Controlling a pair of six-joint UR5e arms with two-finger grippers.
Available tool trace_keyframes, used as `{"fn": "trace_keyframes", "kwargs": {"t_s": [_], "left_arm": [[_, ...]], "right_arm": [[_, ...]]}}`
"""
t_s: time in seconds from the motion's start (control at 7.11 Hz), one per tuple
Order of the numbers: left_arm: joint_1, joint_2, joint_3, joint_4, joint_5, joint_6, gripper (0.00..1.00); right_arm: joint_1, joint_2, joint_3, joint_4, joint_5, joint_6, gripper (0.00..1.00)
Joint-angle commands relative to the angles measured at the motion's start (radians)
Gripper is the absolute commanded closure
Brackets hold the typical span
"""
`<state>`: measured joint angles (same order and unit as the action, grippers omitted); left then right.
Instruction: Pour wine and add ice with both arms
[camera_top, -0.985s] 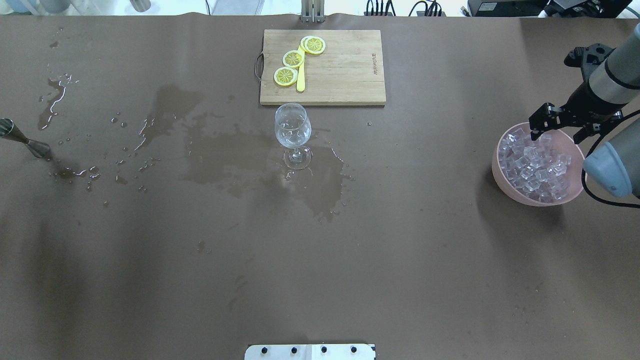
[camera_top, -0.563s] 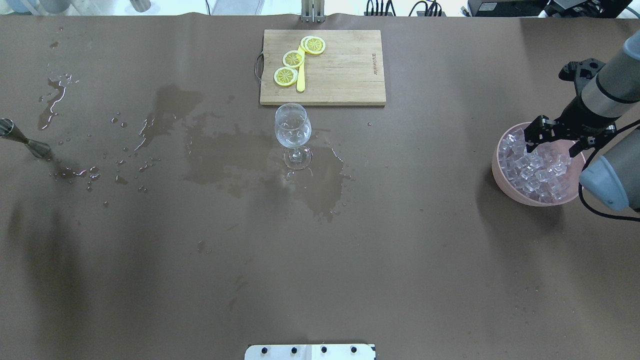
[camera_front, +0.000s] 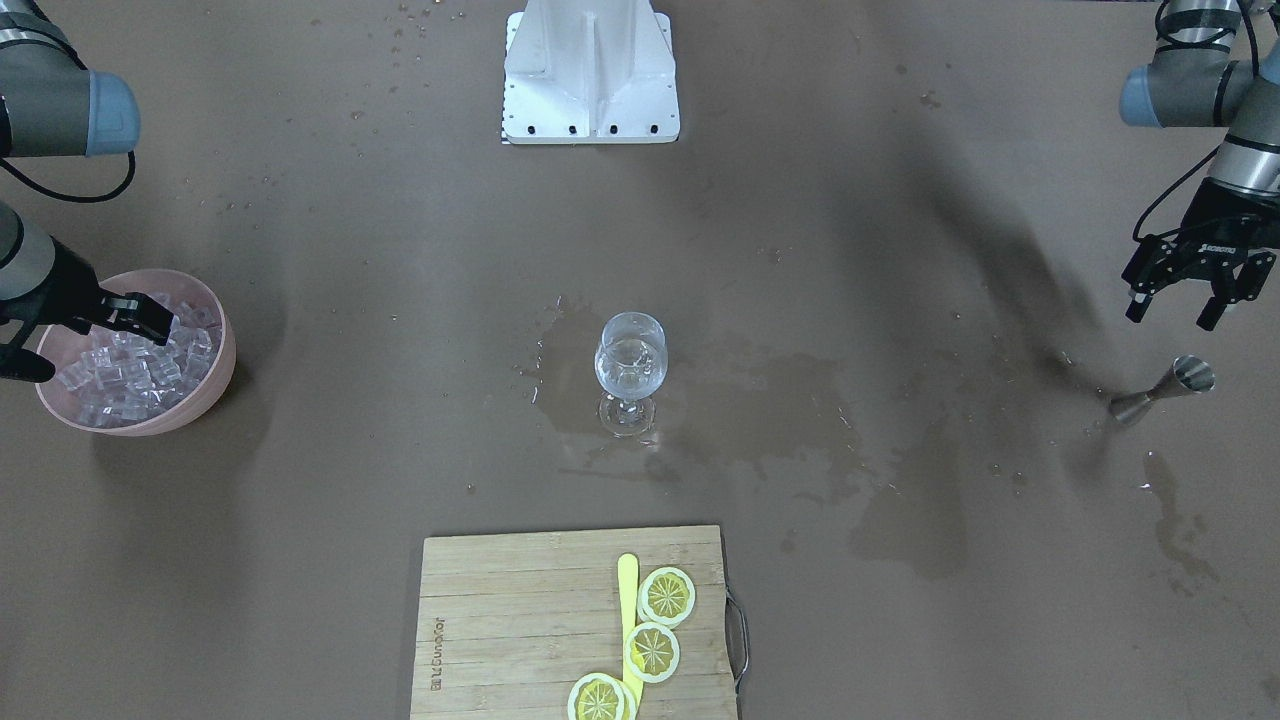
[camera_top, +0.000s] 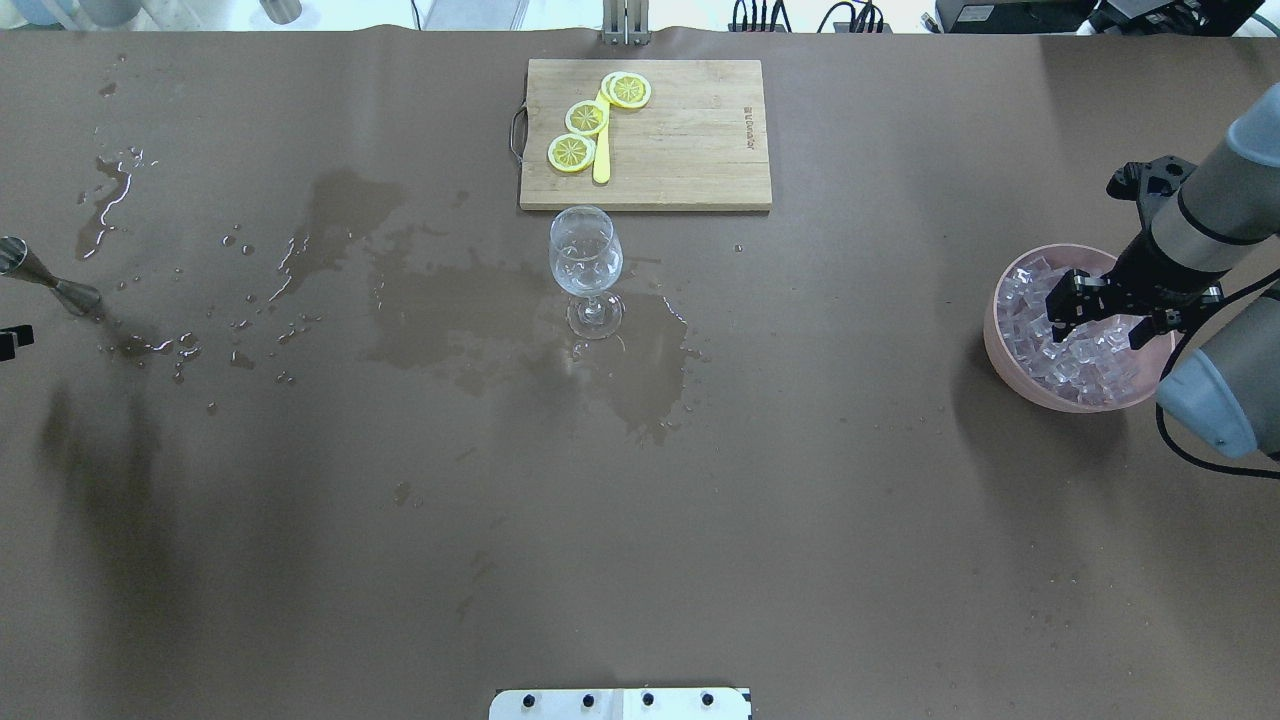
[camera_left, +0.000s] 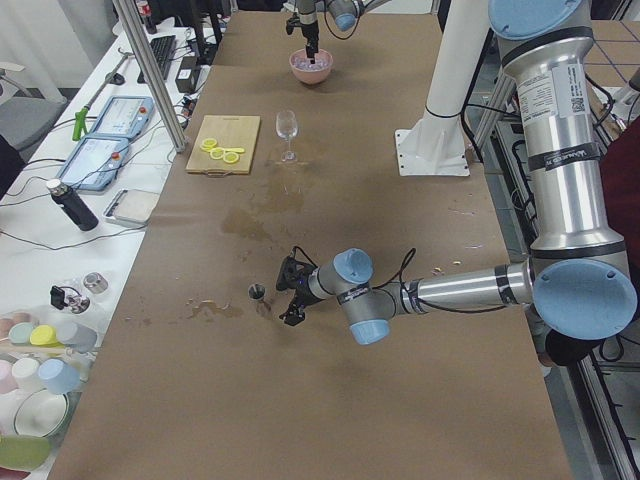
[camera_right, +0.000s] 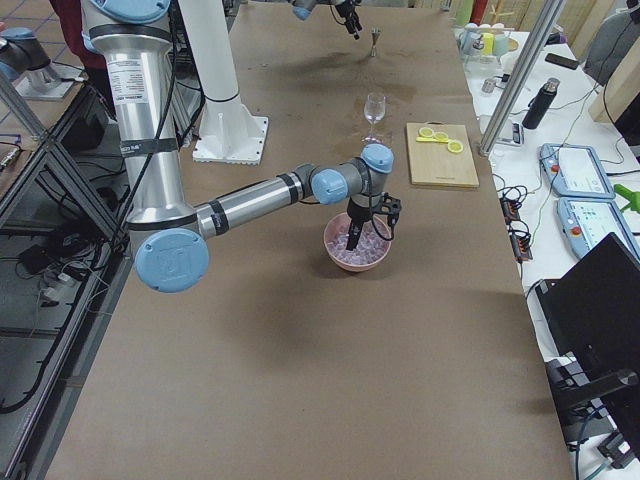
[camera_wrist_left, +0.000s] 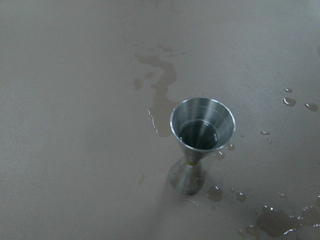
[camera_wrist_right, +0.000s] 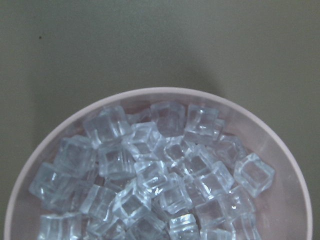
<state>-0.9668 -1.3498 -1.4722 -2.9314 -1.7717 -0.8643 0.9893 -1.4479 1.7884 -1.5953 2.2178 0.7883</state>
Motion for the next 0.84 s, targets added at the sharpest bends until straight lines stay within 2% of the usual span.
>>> {"fn": "trace_keyframes", "kwargs": {"t_s": [0.0,0.14,0.28,0.7], "left_arm": [[0.017,-0.055,0.057,-0.043,0.037,-0.021,0.02],[0.026,-0.095,0.122,-0.086,0.085,-0.021,0.02],[0.029,-0.104,0.16,-0.124,0.092,-0.016,0.02],[0.04,-0.124,0.177,-0.132,0.135,-0.018,0.02]], "right_arm": [[-0.023,-0.008,-0.001,0.0,-0.003,0.002,0.16],[-0.023,-0.011,-0.004,0.0,-0.003,0.002,0.16],[-0.023,-0.012,-0.007,0.0,-0.004,0.0,0.16],[-0.043,-0.006,-0.014,0.0,-0.03,0.002,0.16]]}}
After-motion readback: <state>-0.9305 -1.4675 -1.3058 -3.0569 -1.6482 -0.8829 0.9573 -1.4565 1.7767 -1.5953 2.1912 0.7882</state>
